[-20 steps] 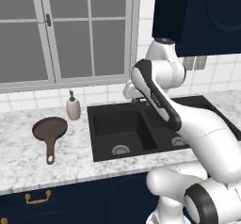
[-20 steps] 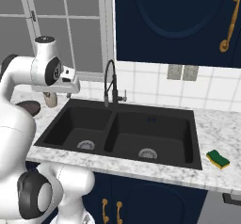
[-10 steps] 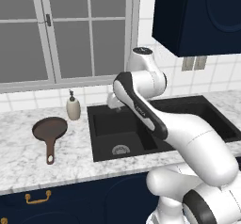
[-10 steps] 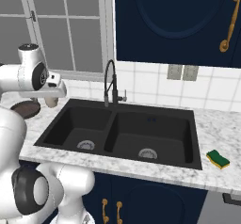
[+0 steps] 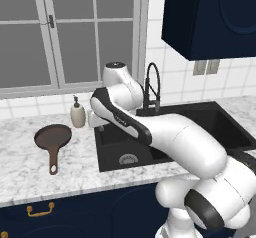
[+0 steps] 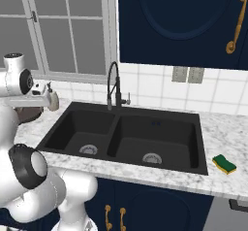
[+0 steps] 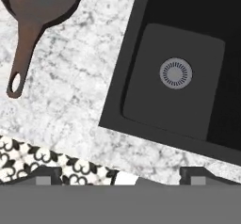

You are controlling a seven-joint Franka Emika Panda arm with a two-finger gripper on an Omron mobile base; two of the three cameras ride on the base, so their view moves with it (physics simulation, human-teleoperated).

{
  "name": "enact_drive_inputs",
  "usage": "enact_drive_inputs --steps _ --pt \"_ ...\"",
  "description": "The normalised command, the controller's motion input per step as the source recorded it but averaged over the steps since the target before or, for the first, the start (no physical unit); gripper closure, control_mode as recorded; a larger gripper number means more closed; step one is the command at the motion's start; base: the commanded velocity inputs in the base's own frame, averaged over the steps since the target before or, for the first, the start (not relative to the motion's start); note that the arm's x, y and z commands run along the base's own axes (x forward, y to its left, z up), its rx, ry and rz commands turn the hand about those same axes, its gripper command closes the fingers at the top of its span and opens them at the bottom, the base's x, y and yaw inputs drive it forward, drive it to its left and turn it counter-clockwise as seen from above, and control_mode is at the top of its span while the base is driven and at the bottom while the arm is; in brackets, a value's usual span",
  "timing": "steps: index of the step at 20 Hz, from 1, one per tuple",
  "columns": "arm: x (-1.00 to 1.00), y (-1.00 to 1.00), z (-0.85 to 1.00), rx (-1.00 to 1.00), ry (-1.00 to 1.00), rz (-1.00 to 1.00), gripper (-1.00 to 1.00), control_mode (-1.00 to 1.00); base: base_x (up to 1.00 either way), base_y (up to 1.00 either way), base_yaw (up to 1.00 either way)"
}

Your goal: Pick the pan and sponge and place them into the sink. Then turn on the water.

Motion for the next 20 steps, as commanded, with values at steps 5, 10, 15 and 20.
enact_drive_inputs --steps 5,10,15,20 --pt "0.36 1.0 -0.3 -0.16 0.29 0.0 -1.0 -1.0 0.0 0.0 0.0" --pt "0.5 0.93 -0.52 -0.05 0.15 0.0 -1.0 -1.0 0.0 0.0 0.0" --pt "0.19 0.19 -0.16 0.0 0.0 0.0 -1.0 -1.0 0.0 0.0 0.0" --pt "0.0 0.0 0.0 0.0 0.0 0.0 -1.0 -1.0 0.0 0.0 0.0"
